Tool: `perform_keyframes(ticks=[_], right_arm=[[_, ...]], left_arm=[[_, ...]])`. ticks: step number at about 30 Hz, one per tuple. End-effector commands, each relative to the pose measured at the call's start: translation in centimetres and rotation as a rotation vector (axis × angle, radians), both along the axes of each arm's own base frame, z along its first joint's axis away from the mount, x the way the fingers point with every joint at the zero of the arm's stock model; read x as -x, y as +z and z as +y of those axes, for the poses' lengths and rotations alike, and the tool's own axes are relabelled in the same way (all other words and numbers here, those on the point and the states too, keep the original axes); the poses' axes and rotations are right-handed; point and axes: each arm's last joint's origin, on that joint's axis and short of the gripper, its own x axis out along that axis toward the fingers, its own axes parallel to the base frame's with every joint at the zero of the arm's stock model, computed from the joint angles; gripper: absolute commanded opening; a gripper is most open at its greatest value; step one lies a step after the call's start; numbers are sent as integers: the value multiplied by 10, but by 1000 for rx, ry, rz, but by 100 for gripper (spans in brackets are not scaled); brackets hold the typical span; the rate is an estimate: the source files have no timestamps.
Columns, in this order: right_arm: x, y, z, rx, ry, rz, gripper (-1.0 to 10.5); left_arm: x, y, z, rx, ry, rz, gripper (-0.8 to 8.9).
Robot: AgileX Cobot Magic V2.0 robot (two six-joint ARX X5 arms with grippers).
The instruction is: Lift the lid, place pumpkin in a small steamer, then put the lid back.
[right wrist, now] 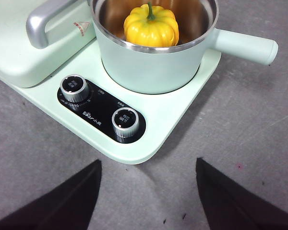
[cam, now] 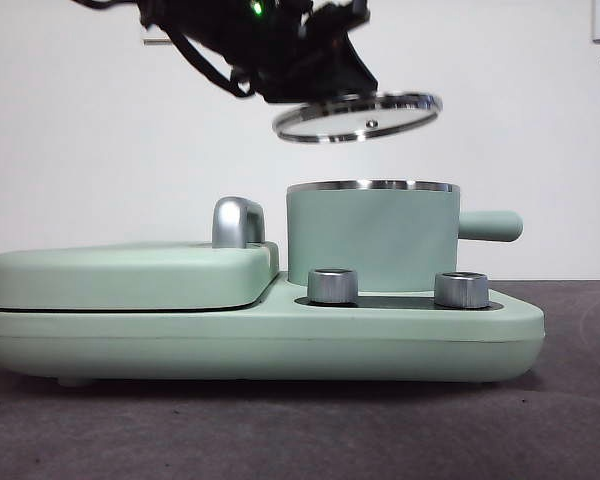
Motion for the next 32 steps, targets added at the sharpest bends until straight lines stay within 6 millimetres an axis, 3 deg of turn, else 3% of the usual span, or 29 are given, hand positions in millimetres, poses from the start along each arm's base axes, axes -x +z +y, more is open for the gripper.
perform_keyframes(ticks=[1,32], right_arm=[[0,2,1,-12,2,0,301],[-5,-1,4,7,-6,20,301]], left_arm=[[-4,-3,-9,24,-9,-17,10],[-6,-37,-27,-120,-61,-27,10]])
